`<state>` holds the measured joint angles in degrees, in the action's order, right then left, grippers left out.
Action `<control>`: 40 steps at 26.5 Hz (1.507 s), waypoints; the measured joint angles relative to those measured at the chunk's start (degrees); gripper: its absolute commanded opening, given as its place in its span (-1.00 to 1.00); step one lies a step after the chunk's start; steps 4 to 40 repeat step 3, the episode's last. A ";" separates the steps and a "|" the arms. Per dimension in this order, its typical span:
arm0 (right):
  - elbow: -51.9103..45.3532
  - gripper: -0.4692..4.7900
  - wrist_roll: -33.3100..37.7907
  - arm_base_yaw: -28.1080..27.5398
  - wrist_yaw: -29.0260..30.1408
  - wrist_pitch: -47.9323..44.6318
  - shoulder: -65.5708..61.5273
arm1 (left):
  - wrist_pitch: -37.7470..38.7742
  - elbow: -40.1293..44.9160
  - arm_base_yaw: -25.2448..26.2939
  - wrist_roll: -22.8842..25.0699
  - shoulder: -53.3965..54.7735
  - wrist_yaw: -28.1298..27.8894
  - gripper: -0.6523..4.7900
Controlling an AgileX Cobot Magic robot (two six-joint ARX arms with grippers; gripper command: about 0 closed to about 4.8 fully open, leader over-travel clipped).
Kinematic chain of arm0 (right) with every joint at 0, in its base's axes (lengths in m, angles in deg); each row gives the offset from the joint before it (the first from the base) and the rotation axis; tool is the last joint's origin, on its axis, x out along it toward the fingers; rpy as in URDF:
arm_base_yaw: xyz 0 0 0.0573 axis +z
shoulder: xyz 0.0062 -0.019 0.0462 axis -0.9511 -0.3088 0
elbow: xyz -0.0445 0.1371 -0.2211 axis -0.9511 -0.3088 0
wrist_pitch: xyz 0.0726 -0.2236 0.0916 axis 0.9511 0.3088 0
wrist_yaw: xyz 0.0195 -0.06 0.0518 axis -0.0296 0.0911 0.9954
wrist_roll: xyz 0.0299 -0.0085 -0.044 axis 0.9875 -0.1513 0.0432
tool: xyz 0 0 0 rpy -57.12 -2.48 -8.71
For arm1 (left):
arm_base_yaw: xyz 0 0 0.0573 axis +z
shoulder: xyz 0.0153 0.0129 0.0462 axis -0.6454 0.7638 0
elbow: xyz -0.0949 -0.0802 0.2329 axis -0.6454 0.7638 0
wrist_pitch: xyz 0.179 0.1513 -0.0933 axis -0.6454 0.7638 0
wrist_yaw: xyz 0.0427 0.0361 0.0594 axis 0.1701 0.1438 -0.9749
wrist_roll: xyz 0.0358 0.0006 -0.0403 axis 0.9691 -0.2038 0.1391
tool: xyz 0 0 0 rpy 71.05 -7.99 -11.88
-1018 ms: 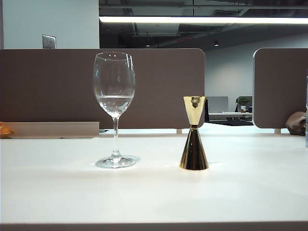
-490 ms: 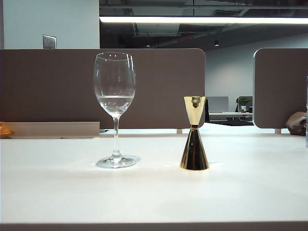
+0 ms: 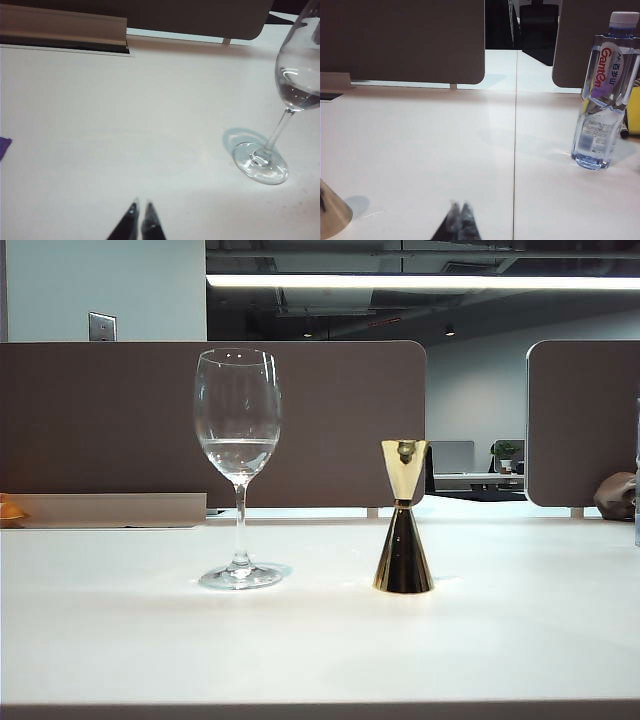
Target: Pick up the jigger and pour the water inside into the glass.
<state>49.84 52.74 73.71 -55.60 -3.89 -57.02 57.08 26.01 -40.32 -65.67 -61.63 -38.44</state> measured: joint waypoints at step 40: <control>0.00 -0.82 0.00 0.00 0.00 0.00 0.00 | 0.02 0.00 0.00 0.00 0.00 -0.02 -0.68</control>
